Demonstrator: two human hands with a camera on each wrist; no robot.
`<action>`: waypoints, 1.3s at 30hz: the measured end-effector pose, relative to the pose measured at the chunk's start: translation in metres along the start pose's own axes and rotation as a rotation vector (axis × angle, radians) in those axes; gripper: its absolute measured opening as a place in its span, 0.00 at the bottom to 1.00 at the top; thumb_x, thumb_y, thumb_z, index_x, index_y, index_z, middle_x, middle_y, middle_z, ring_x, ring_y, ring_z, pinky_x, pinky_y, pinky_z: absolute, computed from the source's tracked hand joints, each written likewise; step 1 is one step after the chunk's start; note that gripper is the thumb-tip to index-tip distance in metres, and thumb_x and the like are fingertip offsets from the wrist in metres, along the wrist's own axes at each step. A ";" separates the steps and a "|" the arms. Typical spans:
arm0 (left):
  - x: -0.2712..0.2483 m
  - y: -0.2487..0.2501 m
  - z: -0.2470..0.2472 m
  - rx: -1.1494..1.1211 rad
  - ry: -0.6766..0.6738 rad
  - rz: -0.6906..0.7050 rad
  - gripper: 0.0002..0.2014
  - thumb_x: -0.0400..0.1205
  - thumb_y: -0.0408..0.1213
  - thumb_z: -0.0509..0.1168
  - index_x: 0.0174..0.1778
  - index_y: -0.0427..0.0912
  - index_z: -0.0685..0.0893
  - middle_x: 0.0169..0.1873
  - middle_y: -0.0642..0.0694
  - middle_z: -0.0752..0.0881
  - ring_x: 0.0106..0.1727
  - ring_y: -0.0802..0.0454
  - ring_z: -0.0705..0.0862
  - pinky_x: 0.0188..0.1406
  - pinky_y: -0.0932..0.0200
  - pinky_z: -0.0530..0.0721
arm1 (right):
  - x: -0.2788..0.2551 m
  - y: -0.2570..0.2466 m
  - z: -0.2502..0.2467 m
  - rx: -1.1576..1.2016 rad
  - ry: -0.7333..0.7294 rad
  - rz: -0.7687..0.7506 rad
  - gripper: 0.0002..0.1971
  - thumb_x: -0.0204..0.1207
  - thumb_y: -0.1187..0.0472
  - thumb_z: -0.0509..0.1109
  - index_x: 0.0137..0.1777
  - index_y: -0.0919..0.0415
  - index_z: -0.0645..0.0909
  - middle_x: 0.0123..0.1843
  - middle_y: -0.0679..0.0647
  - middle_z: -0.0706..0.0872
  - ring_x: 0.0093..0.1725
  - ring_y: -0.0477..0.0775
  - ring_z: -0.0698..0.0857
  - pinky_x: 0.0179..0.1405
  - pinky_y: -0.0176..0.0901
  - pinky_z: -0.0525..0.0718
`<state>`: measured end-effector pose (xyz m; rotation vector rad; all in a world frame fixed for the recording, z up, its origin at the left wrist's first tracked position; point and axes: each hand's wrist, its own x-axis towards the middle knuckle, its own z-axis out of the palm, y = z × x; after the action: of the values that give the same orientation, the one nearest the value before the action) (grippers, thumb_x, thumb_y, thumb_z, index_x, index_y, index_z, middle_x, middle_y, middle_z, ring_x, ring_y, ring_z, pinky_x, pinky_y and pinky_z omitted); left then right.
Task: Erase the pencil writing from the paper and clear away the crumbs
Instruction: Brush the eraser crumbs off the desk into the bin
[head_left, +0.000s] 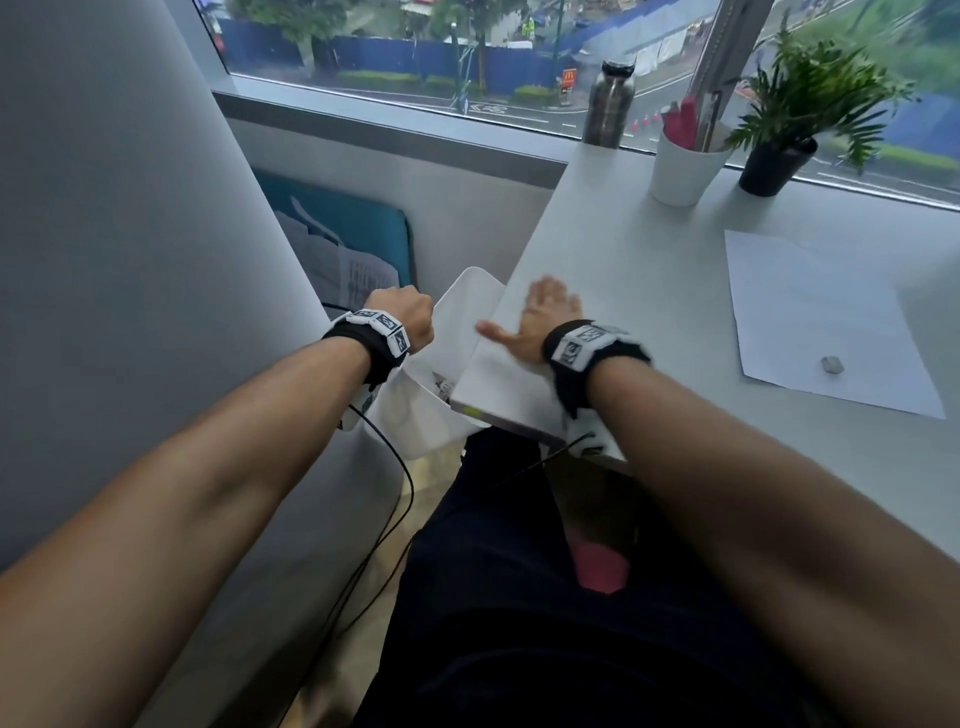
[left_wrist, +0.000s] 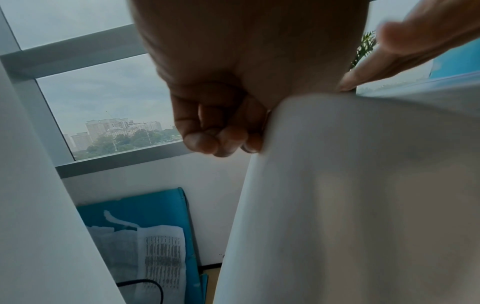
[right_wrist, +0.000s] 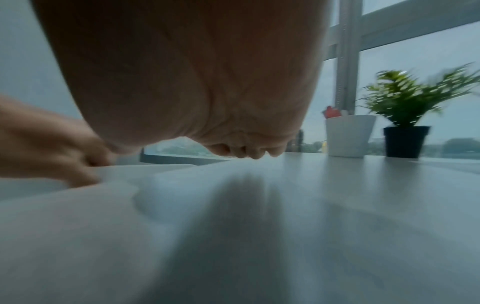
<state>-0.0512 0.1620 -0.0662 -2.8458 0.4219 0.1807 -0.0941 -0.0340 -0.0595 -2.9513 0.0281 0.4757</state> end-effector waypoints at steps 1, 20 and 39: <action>0.002 -0.002 0.002 0.011 -0.003 0.005 0.13 0.81 0.37 0.58 0.53 0.37 0.86 0.55 0.37 0.87 0.54 0.35 0.86 0.49 0.48 0.82 | 0.006 0.018 -0.004 0.006 -0.011 0.073 0.60 0.71 0.20 0.46 0.84 0.71 0.37 0.87 0.66 0.38 0.86 0.64 0.40 0.84 0.59 0.41; 0.068 -0.012 -0.031 0.015 0.006 0.047 0.12 0.80 0.36 0.60 0.49 0.35 0.86 0.53 0.34 0.87 0.54 0.33 0.86 0.46 0.50 0.81 | 0.056 -0.003 -0.028 0.019 0.018 -0.013 0.59 0.71 0.20 0.46 0.85 0.70 0.41 0.88 0.63 0.44 0.87 0.61 0.44 0.84 0.60 0.46; 0.086 -0.022 -0.032 0.007 0.005 0.033 0.12 0.81 0.39 0.59 0.49 0.36 0.84 0.53 0.33 0.86 0.53 0.32 0.86 0.46 0.49 0.81 | 0.072 -0.071 -0.039 0.055 0.017 -0.231 0.19 0.80 0.64 0.62 0.70 0.68 0.74 0.70 0.65 0.76 0.69 0.66 0.79 0.63 0.53 0.78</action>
<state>0.0394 0.1507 -0.0444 -2.8341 0.4702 0.1785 -0.0105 0.0303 -0.0350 -2.8565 -0.2894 0.4100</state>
